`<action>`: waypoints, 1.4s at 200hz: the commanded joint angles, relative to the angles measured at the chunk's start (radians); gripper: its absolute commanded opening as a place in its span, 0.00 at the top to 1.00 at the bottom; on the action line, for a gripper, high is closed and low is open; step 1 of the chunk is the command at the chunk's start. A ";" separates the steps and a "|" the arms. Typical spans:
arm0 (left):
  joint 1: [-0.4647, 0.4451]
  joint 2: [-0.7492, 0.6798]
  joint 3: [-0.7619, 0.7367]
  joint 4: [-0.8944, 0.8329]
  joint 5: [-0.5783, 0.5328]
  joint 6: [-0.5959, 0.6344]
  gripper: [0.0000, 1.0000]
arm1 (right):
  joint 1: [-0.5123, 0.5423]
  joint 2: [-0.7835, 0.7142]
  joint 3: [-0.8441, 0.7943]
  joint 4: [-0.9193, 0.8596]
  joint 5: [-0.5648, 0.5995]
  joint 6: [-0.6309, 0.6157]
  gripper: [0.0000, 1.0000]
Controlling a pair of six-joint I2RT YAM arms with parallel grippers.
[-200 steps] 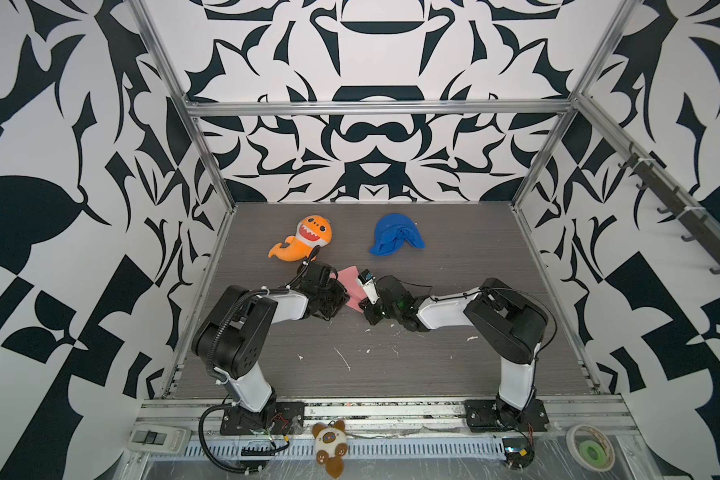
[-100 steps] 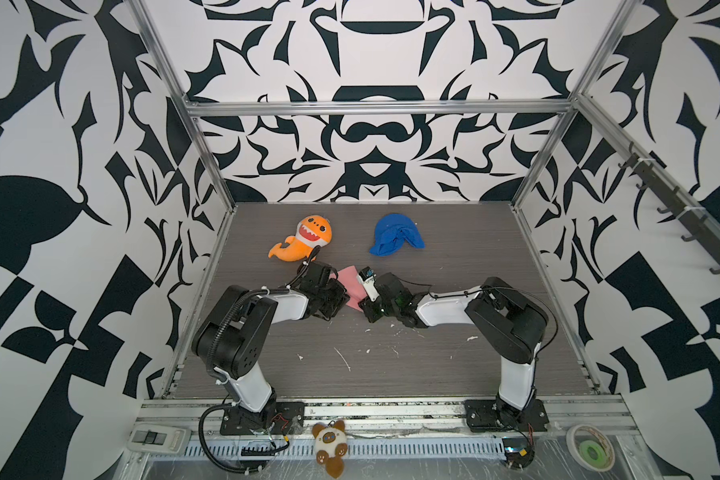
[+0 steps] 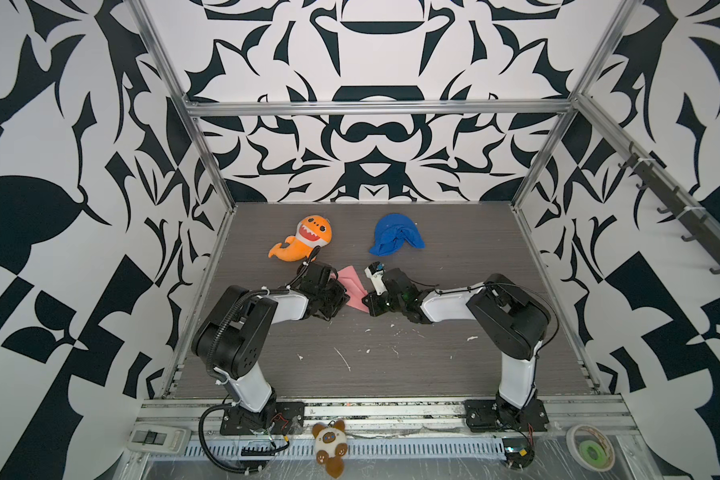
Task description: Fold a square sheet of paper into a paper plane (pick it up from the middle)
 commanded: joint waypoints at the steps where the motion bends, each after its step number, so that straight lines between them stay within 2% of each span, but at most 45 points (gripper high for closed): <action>1: -0.006 0.002 -0.036 -0.089 -0.024 -0.010 1.00 | -0.034 0.025 -0.021 0.093 -0.106 0.086 0.90; 24: -0.005 -0.015 -0.034 -0.053 0.015 0.000 0.95 | -0.053 0.036 -0.005 0.059 -0.180 0.014 0.90; 59: -0.004 -0.061 -0.003 -0.090 0.007 0.045 0.89 | -0.084 0.028 -0.003 -0.002 -0.255 -0.184 0.90; 92: -0.003 -0.042 -0.001 -0.088 0.008 0.049 0.90 | -0.103 0.033 0.018 -0.020 -0.307 -0.309 0.88; 128: -0.003 0.003 0.000 -0.078 0.002 0.034 0.94 | -0.104 0.030 0.035 -0.011 -0.316 -0.375 0.84; 164: -0.005 0.017 0.011 -0.138 -0.030 0.025 0.97 | -0.098 -0.014 0.044 -0.056 -0.242 -0.374 0.75; 206: -0.005 0.025 -0.006 -0.136 -0.038 -0.010 0.98 | -0.043 -0.086 0.031 -0.133 -0.074 -0.358 0.68; 234: -0.008 0.029 -0.001 -0.137 -0.040 -0.013 0.98 | -0.009 -0.129 0.006 -0.150 0.036 -0.360 0.67; 280: -0.010 0.032 0.002 -0.133 -0.038 -0.011 0.98 | 0.008 -0.110 0.026 -0.183 0.037 -0.386 0.72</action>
